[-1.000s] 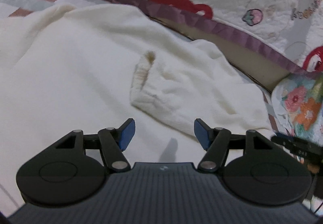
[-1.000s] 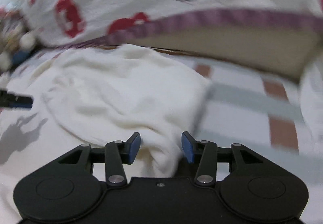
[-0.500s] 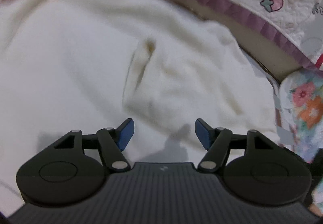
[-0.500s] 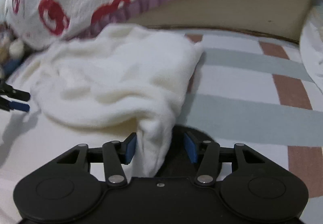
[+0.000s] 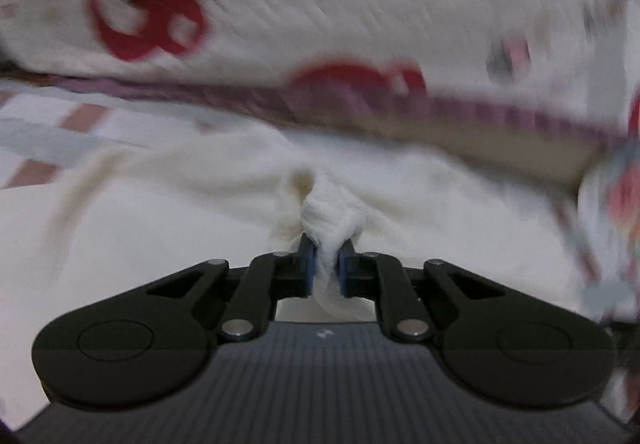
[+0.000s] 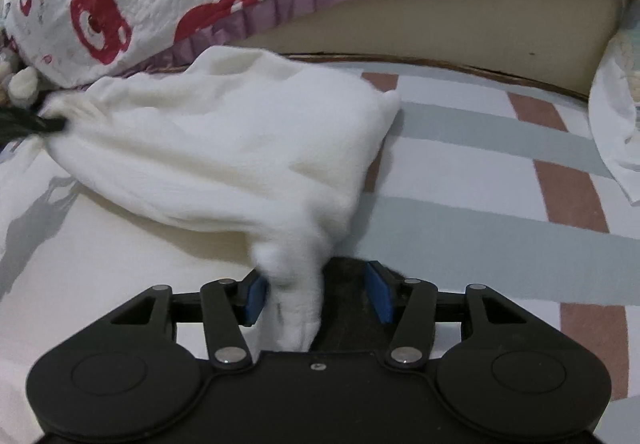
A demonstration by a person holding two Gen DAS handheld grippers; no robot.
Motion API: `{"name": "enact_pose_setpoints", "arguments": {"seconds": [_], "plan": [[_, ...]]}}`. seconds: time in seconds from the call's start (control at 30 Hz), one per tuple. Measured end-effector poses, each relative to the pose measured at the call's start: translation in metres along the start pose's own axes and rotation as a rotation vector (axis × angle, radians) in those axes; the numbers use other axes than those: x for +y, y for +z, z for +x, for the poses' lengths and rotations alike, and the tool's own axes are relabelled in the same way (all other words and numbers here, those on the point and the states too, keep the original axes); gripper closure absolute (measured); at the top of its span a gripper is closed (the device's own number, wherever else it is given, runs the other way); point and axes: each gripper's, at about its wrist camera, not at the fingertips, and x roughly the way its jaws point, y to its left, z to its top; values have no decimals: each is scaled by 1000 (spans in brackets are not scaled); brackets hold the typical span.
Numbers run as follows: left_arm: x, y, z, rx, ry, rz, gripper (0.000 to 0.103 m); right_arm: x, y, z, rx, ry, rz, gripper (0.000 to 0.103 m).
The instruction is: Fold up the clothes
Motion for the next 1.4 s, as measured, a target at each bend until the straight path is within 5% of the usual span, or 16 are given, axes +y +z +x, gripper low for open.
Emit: {"name": "enact_pose_setpoints", "arguments": {"seconds": [0.2,0.3,0.4,0.57,0.63,0.8,0.97,1.13,1.33,1.37,1.4], "plan": [[50,-65,9,190,53,-179,90,2,-18,-7,-45,-27,-45,52],[43,-60,6,155,59,-147,90,9,-15,-7,-52,-39,-66,60],[40,-54,4,149,62,-142,91,18,-15,-12,-59,-36,-124,87],[38,-53,-5,144,74,-104,92,30,-15,-26,-81,-26,-232,86],[43,-59,2,179,69,-140,92,9,-13,-19,-23,17,-138,67],[50,-66,8,210,57,-181,93,-29,0,-36,-66,209,130,56],[50,-66,9,206,56,-199,93,-40,51,-34,-120,277,292,40],[49,-66,8,197,56,-205,93,-61,97,19,-53,171,471,40],[39,-63,4,149,55,-117,95,-81,112,82,62,122,688,40],[36,-61,1,130,55,-89,95,-79,112,90,82,107,680,44],[31,-58,-4,106,53,-62,96,-75,114,94,77,94,642,76]]}}
